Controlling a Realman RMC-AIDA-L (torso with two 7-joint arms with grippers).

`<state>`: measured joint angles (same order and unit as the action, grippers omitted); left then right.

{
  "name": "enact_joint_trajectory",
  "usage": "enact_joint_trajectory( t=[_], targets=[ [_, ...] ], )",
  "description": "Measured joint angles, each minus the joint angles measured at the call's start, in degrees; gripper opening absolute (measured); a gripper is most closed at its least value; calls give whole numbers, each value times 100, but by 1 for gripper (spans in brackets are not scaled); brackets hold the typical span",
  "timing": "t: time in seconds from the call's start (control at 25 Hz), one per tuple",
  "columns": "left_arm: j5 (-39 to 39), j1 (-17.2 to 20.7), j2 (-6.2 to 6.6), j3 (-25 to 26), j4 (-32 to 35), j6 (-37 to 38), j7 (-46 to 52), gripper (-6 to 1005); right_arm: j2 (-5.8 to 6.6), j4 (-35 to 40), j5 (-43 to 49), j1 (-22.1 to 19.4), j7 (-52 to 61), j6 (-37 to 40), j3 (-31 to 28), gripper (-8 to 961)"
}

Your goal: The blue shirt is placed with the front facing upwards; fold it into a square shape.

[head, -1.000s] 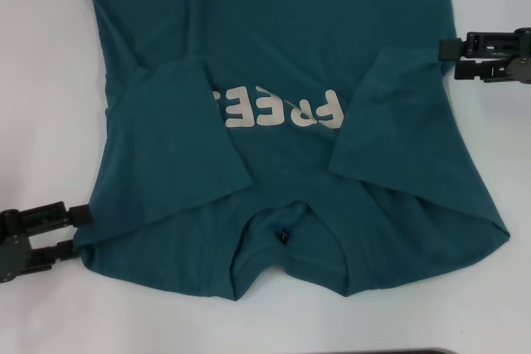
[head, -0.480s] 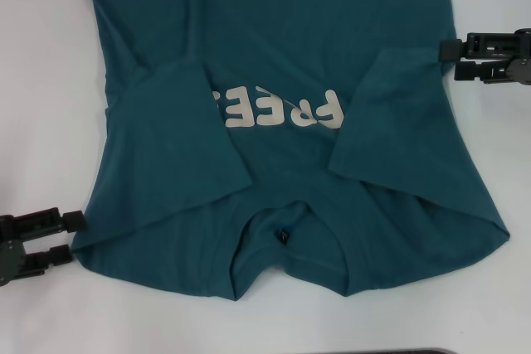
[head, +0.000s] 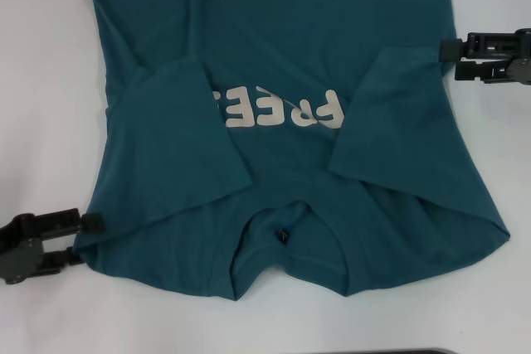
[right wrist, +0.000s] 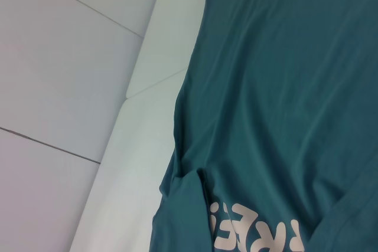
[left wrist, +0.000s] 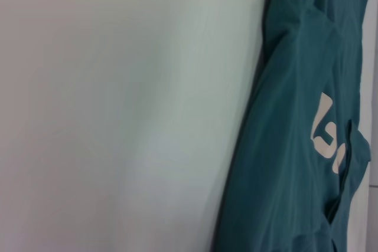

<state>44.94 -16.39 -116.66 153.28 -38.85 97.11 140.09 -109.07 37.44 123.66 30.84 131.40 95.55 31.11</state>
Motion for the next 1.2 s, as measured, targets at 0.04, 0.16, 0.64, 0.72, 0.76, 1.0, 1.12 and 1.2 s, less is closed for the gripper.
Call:
enact_joint_trajectory(
  t=[0.04, 0.16, 0.64, 0.72, 0.76, 1.0, 1.12, 1.2],
  targets=[
    [-2, -27, -12, -1, 0, -1, 1, 797, 0, 0, 0, 0, 0, 1, 0, 920],
    [3, -90, -31, 2, 1, 31, 1, 797, 0, 0, 0, -5, 0, 2, 0, 920],
    [52, -169, -23, 128, -18, 146, 17, 802, 0, 1, 0, -24, -7, 8, 1, 920],
    [26, -125, -11, 174, -110, 144, 55, 802, 0, 1, 0, -27, -25, 8, 1, 919],
    [6, -95, -11, 174, -170, 138, 89, 802, 0, 0, 0, -29, -33, 9, 1, 919],
    [-55, -12, -17, 137, -249, 125, 135, 802, 0, -8, 0, -35, -42, 8, 1, 919],
    [-145, -15, -54, 134, -253, 120, 132, 801, -1, -9, 0, -35, -43, 8, -2, 919],
    [-177, -30, -82, 134, -256, 121, 130, 801, 1, -9, 0, -35, -44, 8, -7, 919]
  ],
)
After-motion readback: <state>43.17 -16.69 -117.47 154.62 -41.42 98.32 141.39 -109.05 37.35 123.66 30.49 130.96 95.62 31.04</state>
